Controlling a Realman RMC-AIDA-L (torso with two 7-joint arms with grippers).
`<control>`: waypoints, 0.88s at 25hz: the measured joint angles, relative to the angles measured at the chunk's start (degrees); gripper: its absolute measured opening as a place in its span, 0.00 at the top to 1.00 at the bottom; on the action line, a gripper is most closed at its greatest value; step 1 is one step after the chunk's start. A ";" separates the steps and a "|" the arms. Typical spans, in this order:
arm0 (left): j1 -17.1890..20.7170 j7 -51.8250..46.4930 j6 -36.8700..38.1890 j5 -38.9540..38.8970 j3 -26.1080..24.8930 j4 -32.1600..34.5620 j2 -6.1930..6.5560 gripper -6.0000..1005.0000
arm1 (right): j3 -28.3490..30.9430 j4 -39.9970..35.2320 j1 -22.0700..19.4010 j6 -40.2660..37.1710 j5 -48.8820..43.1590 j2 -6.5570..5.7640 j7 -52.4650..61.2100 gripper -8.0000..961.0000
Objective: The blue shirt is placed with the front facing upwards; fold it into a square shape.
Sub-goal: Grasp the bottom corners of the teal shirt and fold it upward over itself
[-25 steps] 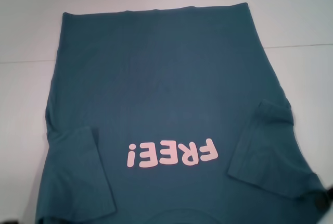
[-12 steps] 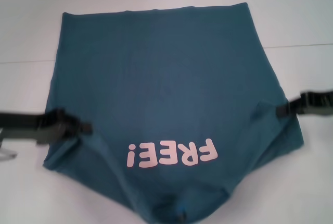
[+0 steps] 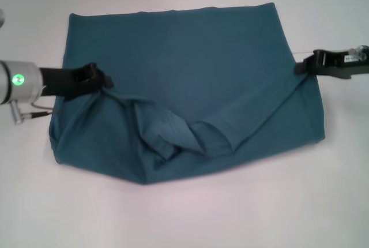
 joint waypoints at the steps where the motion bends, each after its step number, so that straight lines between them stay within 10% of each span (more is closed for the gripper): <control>1: -0.60 0.00 -1.78 0.00 0.72 -0.32 -0.14 0.95 | -0.31 0.43 0.39 1.37 -0.07 0.11 -0.16 0.95; 22: -5.70 0.16 -23.41 0.46 10.53 -1.54 -2.51 0.95 | -13.35 14.12 13.22 30.27 -12.49 0.51 -0.94 0.95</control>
